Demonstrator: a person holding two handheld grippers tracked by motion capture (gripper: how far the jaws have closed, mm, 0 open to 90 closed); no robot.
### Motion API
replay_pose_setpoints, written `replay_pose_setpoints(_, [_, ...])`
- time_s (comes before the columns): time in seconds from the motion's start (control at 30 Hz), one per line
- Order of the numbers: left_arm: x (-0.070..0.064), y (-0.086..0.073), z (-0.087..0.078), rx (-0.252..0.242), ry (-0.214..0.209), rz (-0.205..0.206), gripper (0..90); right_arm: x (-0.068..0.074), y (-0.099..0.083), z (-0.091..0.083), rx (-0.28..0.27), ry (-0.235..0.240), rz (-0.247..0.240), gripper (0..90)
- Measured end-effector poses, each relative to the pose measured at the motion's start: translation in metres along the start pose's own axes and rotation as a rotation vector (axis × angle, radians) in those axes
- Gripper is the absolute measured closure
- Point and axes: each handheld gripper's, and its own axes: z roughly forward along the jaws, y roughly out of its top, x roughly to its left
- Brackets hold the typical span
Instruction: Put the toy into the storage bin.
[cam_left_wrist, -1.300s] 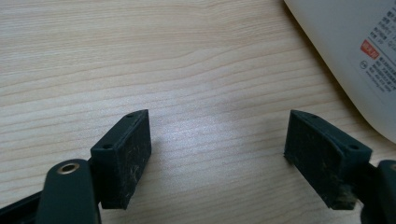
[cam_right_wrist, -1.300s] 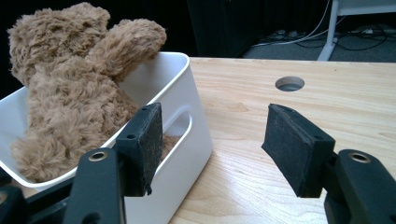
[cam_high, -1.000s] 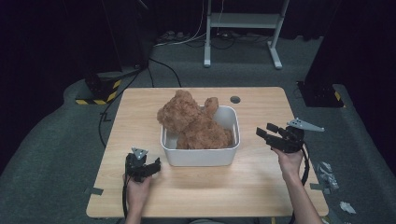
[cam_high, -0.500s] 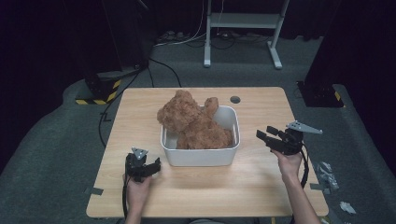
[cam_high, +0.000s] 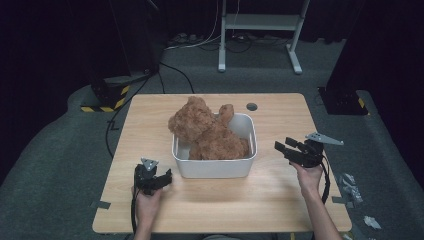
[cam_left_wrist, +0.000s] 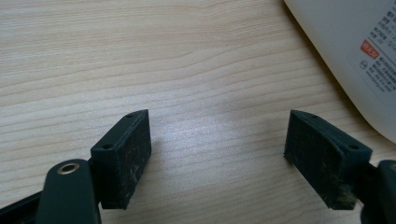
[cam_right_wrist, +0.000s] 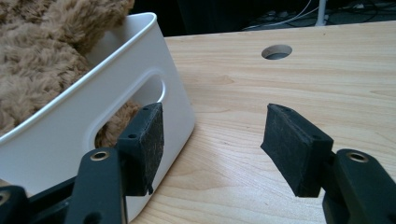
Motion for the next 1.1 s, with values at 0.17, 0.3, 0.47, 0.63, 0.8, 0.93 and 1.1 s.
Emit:
replay_pose_setpoints(0.17, [0.000,0.000,0.000,0.000,0.000,0.000,22.7,-0.002,-0.004,0.003,0.012,-0.009,0.006,38.3])
replay_pose_setpoints(0.3, [0.000,0.000,0.000,0.000,0.001,0.000,22.7,-0.005,-0.008,0.007,0.030,-0.019,0.013,38.3])
replay_pose_setpoints(0.47, [0.000,0.000,0.000,0.000,0.000,0.000,22.7,-0.008,-0.012,0.009,0.038,-0.025,0.024,38.4])
replay_pose_setpoints(0.63, [0.000,0.000,0.000,0.000,0.000,0.001,22.7,-0.010,-0.014,0.011,0.046,-0.026,0.032,38.3])
replay_pose_setpoints(0.8, [0.000,0.000,0.000,0.000,0.000,0.000,22.7,-0.011,-0.015,0.014,0.059,-0.033,0.028,38.4])
replay_pose_setpoints(0.93, [0.000,0.000,0.000,0.000,0.000,0.001,22.7,-0.012,-0.016,0.018,0.070,-0.044,0.031,38.4])
replay_pose_setpoints(1.1, [0.000,0.000,0.000,0.000,0.000,-0.001,22.7,-0.013,-0.018,0.023,0.085,-0.057,0.031,38.4])
